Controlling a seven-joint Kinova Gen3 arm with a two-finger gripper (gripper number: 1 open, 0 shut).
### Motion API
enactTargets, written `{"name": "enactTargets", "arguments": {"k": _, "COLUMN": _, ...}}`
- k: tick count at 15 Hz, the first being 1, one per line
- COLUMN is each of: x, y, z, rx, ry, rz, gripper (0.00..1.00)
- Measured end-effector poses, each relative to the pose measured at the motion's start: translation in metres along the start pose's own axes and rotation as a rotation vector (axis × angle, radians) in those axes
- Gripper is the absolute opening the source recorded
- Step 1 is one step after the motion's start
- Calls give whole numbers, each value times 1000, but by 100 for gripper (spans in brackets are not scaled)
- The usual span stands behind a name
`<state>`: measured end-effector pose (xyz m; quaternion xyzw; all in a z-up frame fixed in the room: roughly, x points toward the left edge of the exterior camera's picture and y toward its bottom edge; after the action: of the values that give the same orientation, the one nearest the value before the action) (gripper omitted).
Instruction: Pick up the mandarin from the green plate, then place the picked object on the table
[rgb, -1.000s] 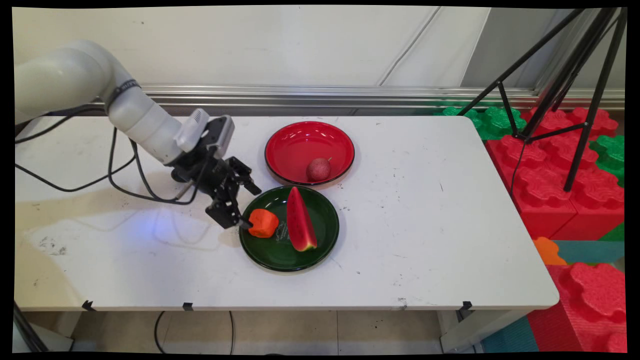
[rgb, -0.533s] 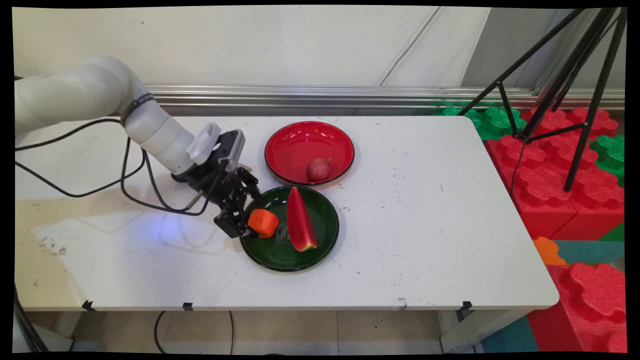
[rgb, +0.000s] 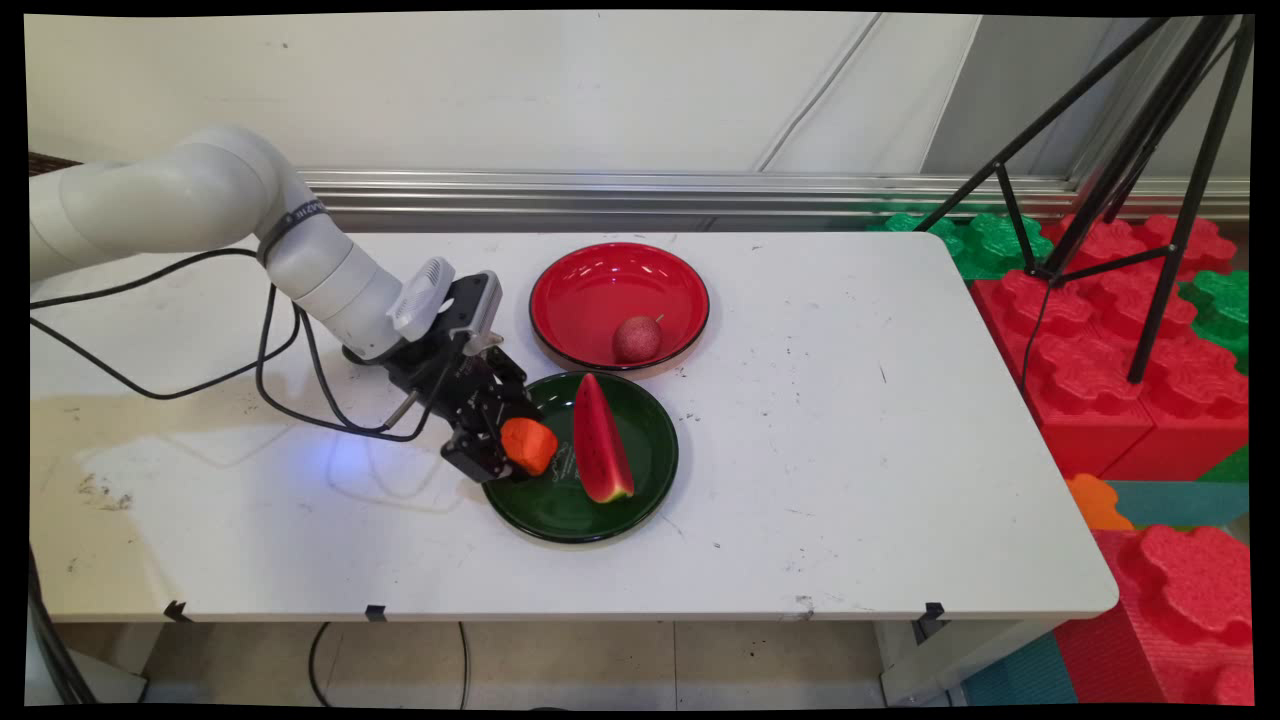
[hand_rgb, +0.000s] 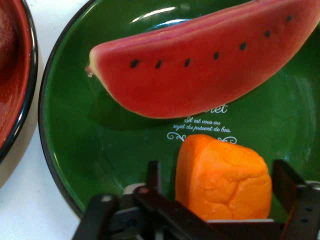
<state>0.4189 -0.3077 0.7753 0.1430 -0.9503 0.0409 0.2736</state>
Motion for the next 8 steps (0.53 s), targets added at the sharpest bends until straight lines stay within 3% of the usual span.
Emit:
{"name": "enactTargets", "arguments": {"k": 1, "x": 0, "y": 0, "z": 1, "rx": -1, "ry": 2, "rz": 0, "gripper": 0}}
{"name": "enactTargets", "arguments": {"k": 8, "x": 2, "y": 0, "z": 1, "rx": -2, "ry": 10, "rz": 5, "gripper": 0}}
